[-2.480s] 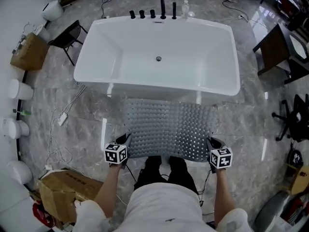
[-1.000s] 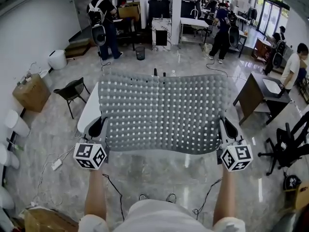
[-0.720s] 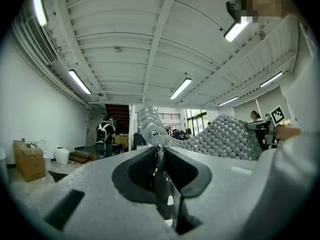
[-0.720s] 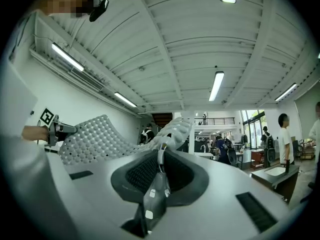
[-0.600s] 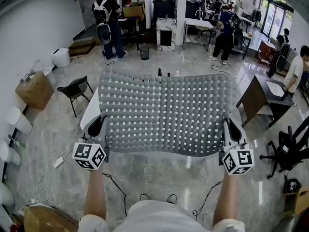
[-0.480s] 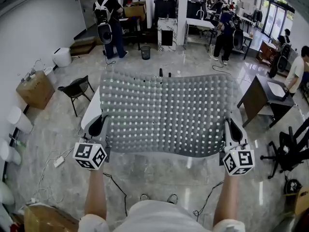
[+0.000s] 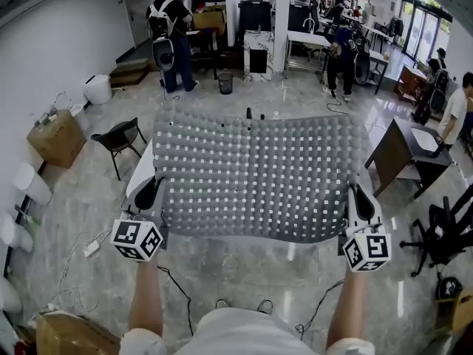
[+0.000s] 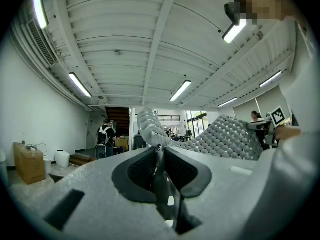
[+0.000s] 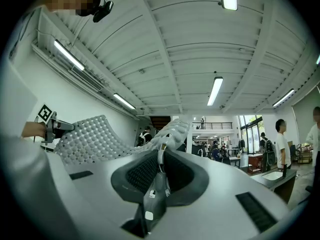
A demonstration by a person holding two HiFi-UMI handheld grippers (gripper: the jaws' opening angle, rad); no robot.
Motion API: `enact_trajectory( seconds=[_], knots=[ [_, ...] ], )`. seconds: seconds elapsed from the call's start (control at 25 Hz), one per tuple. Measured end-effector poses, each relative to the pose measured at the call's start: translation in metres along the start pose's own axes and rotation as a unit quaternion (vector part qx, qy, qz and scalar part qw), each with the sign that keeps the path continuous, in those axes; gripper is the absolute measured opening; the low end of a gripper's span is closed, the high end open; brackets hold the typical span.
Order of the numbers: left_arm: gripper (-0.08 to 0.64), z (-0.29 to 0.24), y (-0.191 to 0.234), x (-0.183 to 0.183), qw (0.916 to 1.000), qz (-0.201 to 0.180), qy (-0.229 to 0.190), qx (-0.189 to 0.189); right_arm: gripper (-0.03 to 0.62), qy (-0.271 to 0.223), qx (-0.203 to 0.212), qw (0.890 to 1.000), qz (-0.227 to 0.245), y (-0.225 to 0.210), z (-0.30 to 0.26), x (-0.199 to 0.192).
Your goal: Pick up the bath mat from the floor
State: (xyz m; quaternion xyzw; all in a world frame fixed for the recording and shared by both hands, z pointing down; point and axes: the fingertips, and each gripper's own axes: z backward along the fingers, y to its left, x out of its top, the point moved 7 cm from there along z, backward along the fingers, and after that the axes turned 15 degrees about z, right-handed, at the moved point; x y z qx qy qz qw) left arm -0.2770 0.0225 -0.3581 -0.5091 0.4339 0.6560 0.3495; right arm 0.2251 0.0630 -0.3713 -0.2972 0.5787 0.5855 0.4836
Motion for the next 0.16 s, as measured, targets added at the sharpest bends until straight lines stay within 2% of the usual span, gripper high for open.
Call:
enact_trajectory(
  seconds=[0.16],
  knots=[
    [0.063,0.0024,0.0023,0.0073,1.0000,-0.002,0.001,0.000,0.044,-0.002,0.002,1.000,0.011,0.0052,-0.0009,0.0075]
  ],
)
